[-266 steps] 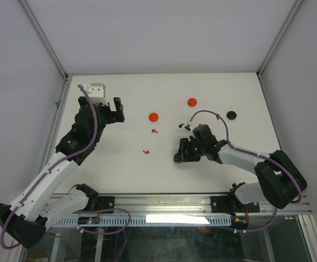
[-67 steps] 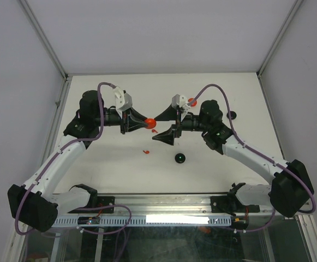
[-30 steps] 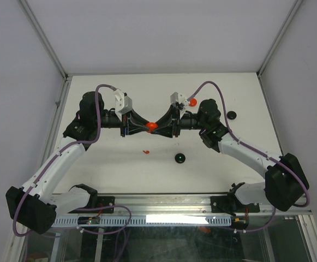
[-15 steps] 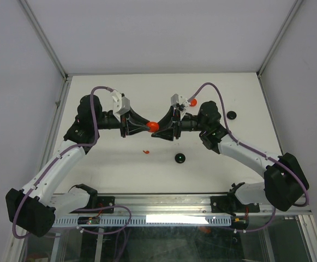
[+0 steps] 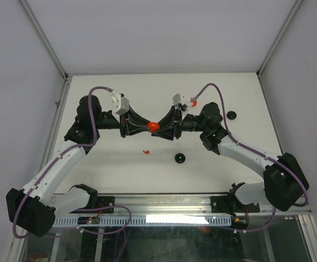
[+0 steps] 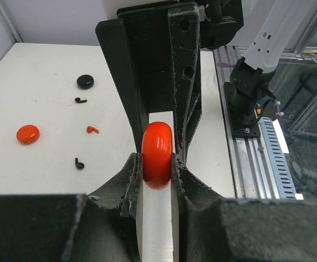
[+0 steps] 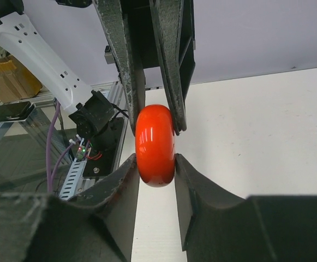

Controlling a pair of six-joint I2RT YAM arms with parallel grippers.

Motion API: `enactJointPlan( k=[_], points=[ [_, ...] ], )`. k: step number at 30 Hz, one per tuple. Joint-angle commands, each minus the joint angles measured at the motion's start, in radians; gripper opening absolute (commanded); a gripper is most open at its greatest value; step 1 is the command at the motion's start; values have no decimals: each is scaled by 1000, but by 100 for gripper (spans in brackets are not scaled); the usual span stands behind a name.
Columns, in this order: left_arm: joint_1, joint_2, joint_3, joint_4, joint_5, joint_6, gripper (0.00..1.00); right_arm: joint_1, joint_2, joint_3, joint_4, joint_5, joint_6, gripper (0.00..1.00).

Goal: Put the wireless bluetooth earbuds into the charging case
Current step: Pick up the charging case at the center of the board.

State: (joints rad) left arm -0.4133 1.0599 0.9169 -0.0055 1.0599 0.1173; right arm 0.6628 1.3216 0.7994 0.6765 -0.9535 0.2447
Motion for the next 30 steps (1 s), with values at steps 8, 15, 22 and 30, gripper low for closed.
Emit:
enactJointPlan(
  k=[8, 15, 22, 30],
  points=[
    [-6, -12, -14, 84, 49, -17, 0, 2, -21, -15, 121, 5, 47, 20],
    [-8, -17, -18, 93, 21, -39, 14, 3, -25, -24, 129, 9, 45, 0],
    [-7, -15, -31, 123, -6, -90, 40, 2, -34, -46, 141, 19, 46, 0],
    [-6, 11, -36, 126, -13, -96, 50, 3, -41, -57, 143, 34, 37, 0]
  ],
)
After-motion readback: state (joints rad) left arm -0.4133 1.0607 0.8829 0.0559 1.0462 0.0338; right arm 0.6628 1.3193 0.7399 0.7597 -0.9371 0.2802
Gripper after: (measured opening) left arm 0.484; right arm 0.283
